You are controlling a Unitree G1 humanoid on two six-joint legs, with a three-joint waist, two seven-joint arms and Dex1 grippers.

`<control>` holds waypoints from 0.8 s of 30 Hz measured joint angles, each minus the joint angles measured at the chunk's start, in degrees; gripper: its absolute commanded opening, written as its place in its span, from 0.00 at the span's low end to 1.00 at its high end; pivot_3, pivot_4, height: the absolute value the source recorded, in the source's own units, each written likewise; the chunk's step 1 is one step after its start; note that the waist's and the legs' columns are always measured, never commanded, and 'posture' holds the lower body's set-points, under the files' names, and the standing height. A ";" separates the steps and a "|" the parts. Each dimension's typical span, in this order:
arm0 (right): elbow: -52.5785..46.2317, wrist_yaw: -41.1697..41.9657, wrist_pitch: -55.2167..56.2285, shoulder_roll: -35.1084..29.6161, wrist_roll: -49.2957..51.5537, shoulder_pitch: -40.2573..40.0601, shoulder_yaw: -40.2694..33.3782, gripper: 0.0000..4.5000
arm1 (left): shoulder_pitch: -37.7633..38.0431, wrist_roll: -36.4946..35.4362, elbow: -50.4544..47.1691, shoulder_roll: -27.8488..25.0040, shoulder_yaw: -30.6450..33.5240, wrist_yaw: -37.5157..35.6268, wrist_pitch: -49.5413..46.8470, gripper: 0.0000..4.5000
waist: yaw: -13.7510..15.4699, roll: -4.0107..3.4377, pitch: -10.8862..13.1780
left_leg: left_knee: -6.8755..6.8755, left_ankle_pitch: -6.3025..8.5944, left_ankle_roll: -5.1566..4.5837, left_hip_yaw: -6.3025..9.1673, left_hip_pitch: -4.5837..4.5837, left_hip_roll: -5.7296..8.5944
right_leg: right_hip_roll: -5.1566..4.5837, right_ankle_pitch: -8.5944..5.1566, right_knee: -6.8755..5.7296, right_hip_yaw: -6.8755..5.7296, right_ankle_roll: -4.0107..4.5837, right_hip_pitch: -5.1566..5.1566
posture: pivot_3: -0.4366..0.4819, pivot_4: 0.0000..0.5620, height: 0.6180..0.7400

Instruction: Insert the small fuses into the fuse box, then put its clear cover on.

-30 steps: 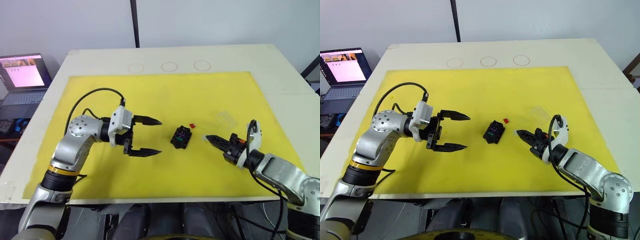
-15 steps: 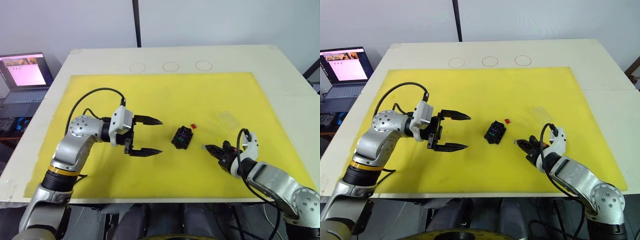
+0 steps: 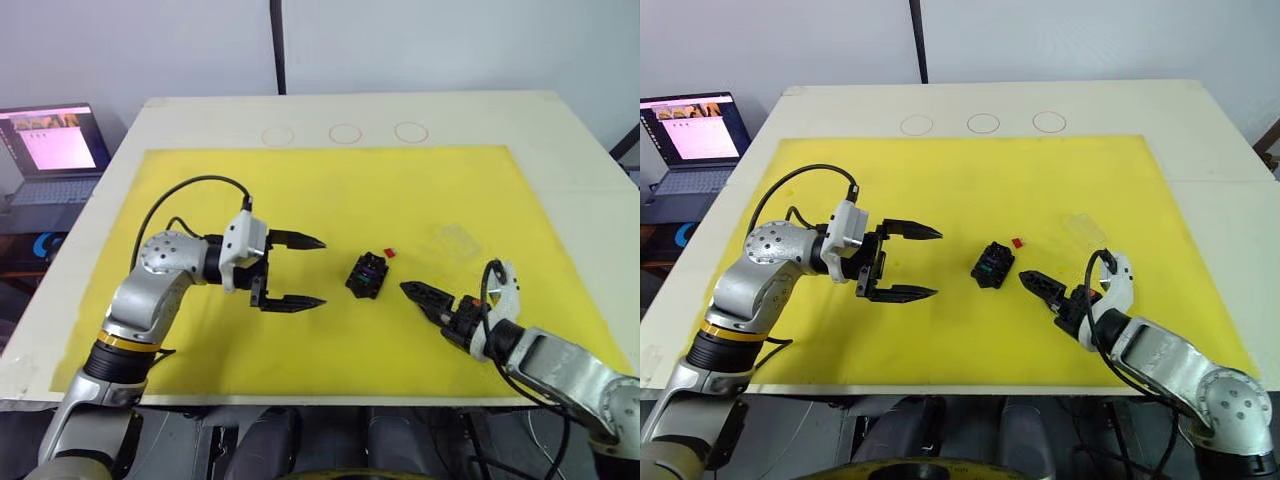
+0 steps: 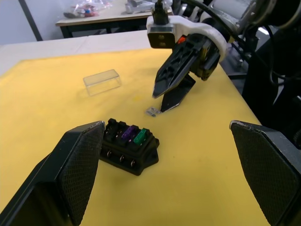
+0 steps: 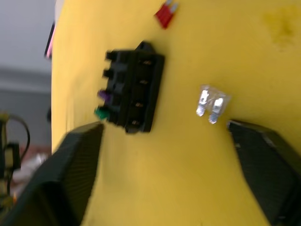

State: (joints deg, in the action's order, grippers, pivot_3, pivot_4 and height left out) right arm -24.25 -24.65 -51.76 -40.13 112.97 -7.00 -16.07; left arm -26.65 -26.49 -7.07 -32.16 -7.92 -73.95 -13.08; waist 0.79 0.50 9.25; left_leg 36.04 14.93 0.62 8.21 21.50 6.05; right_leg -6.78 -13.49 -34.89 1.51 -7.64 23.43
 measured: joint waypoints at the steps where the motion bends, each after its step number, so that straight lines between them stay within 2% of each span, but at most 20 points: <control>1: 2.28 4.58 -3.34 -4.35 -0.64 1.06 0.18 1.00 | 0.02 -0.01 0.01 0.02 -0.01 0.01 0.01 1.00 | 0.04 -0.12 0.07 | 0.09 0.00 0.00 -0.03 0.02 0.03 | -0.02 -0.01 0.04 0.00 0.03 -0.04 | 0.48 0.27 1.00; 2: 5.35 12.16 -8.92 -12.75 -2.76 3.76 0.20 1.00 | -0.04 0.01 0.03 0.04 -0.10 -0.02 0.01 1.00 | -0.03 -0.42 0.24 | 0.16 0.02 -0.05 -0.15 0.04 0.09 | -0.07 0.00 0.15 0.06 0.04 -0.09 | 0.48 0.27 1.00; 4: 10.83 21.32 -14.06 -19.10 -5.80 9.17 -0.35 1.00 | -0.01 -0.05 0.03 -0.04 -0.07 -0.33 0.04 1.00 | -0.05 -0.34 0.32 | 0.12 0.02 -0.07 -0.16 -0.02 -0.04 | 0.03 0.08 0.44 -0.06 0.09 -0.27 | 0.48 0.27 1.00; 7: 19.05 39.05 -18.32 -21.53 -13.44 19.76 1.73 1.00 | -0.05 -0.17 0.07 0.76 -0.49 -0.94 0.05 1.00 | -0.22 -0.21 0.38 | 0.00 0.09 -0.18 -0.21 -0.01 -0.29 | 0.28 0.26 0.62 -0.19 -0.06 -0.28 | 0.48 0.27 1.00; 9: 22.52 48.24 -19.60 -21.83 -20.59 23.39 5.58 1.00 | -0.06 -0.16 0.07 0.91 -0.65 -1.05 0.13 1.00 | -0.16 -0.20 0.39 | -0.03 0.18 -0.32 -0.19 0.06 -0.37 | 0.34 0.27 0.62 -0.24 -0.09 -0.17 | 0.48 0.27 1.00; 11: 25.93 55.26 -20.16 -21.74 -27.89 26.21 9.89 0.91 | -0.06 -0.14 0.10 0.88 -0.64 -1.09 0.15 1.00 | -0.07 -0.23 0.40 | -0.02 0.21 -0.35 -0.17 0.20 -0.37 | 0.32 0.28 0.61 -0.24 -0.09 -0.01 | 0.48 0.27 1.00; 12: 27.37 57.81 -20.21 -21.66 -30.96 27.15 11.42 0.87 | -0.05 -0.14 0.10 0.86 -0.63 -1.08 0.15 1.00 | -0.05 -0.25 0.39 | -0.01 0.21 -0.34 -0.16 0.34 -0.35 | 0.28 0.28 0.61 -0.24 -0.10 0.10 | 0.48 0.27 1.00; 15: 30.50 64.06 -20.49 -21.46 -37.52 28.74 13.95 0.64 | 0.13 -0.15 -0.02 0.66 -0.55 -1.05 0.15 1.00 | -0.06 -0.25 0.39 | 0.10 0.21 -0.33 -0.17 0.69 -0.27 | 0.20 0.36 0.64 -0.22 -0.19 0.39 | 0.48 0.27 1.00; 20: 32.10 73.74 -20.45 -20.57 -46.29 30.60 17.81 0.64 | 1.51 -0.15 -0.83 -0.12 -0.42 -1.00 -0.03 1.00 | -0.15 -0.25 0.38 | 0.12 0.15 -0.23 -0.19 0.81 -0.20 | 0.13 0.44 0.61 -0.19 -0.21 0.55 | 0.48 0.27 1.00; 24: 33.69 78.38 -20.21 -19.05 -51.65 32.02 19.53 0.64 | 1.51 -0.16 -1.34 -0.32 -0.42 -1.04 -0.12 1.00 | -0.10 -0.26 0.38 | 0.13 0.07 -0.09 -0.18 0.81 -0.20 | 0.13 0.50 0.59 -0.19 -0.19 0.54 | 0.48 0.27 1.00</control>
State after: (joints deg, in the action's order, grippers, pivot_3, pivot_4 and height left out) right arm 9.44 53.74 -71.97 -59.18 61.32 25.03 3.47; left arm -25.14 -26.65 -8.41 -32.49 -8.33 -75.00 -13.19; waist 0.69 0.25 9.63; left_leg 36.17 15.00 0.53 8.02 22.31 5.85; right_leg -6.65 -12.98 -34.29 1.32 -7.83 23.98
